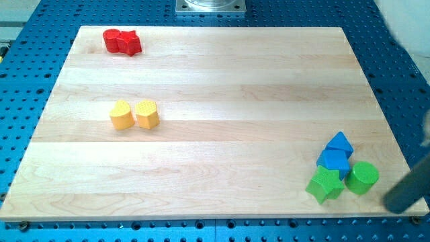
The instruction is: Push the green star into the yellow hexagon
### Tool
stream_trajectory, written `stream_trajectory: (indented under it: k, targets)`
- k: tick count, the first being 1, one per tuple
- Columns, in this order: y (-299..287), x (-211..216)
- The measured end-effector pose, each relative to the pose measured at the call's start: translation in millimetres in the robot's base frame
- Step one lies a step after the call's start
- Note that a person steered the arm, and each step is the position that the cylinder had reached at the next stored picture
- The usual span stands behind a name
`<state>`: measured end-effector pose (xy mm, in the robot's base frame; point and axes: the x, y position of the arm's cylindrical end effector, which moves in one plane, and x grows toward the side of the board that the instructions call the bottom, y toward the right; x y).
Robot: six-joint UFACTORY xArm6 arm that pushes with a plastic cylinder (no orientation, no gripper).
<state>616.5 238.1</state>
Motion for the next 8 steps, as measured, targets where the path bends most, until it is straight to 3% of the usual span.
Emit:
stream_trajectory:
  k: [3,5,7,8]
  targets:
    - [-84.7,-23.5]
    - [-162.3,-58.5]
    - [-169.1,-129.7]
    - [-218.7,-139.4]
